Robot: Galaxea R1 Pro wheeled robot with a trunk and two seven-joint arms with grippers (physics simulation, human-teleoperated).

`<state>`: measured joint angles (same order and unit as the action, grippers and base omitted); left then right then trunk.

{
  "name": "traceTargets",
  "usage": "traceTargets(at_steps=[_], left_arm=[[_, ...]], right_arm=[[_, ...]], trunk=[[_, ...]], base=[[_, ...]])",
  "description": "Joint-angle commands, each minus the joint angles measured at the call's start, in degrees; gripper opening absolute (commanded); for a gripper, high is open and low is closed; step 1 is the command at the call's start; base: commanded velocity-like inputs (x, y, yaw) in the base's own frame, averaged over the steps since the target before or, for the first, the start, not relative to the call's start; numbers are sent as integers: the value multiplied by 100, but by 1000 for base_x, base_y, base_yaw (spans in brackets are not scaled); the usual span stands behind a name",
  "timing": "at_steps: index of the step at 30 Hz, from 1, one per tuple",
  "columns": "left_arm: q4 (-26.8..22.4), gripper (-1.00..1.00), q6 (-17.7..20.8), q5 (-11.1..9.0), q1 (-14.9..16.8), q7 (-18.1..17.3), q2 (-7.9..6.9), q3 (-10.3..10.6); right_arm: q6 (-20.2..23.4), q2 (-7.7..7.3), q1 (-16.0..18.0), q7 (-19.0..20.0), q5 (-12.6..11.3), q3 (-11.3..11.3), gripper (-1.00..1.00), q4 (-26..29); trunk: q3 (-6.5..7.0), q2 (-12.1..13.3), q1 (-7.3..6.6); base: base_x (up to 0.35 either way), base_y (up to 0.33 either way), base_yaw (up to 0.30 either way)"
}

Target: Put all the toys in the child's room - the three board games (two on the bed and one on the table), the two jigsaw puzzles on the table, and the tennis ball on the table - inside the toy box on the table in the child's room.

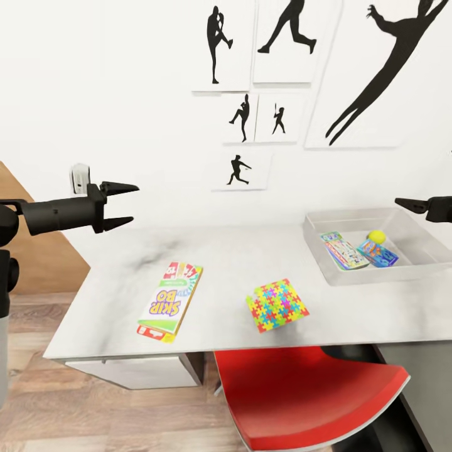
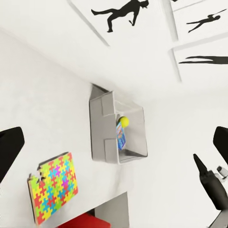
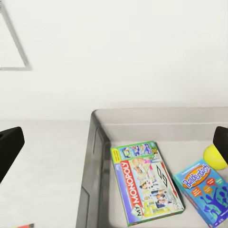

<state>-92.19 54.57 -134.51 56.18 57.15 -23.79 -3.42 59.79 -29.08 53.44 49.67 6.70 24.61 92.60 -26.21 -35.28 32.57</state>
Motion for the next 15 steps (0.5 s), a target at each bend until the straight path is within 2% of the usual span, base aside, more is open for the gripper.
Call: traceTargets(at_steps=[1,4,5,9,10,15], left_arm=[[-1,100,19,-49,-15,59,-13,-8],[-1,100,32,-49,-160,58,-135,-45],[-1,100,136,-49,-428,-13,-348,-240],[-1,100,398,-49,-1039,-509,-619,-840],[-1,100,476,-49,-1376,-869,-794,-1149],[-1,100,543,-49,-2218,-1681,-1385,-1677]], right_arm=[[21,0,6,60,60,-1,100,4],[21,16,-25,70,60,-14,100,4],[21,67,-89,78,60,-30,100,4],[21,175,-135,83,60,-195,100,4],[21,213,-147,79,63,-306,100,4],[21,296,-160,58,67,-475,100,4]], trunk=[[2,-7,2],[30,-7,2],[40,-7,2],[77,-7,2],[86,-7,2],[133,-7,2]], base=[[0,0,0],[0,0,0],[0,0,0],[0,0,0],[0,0,0],[0,0,0]])
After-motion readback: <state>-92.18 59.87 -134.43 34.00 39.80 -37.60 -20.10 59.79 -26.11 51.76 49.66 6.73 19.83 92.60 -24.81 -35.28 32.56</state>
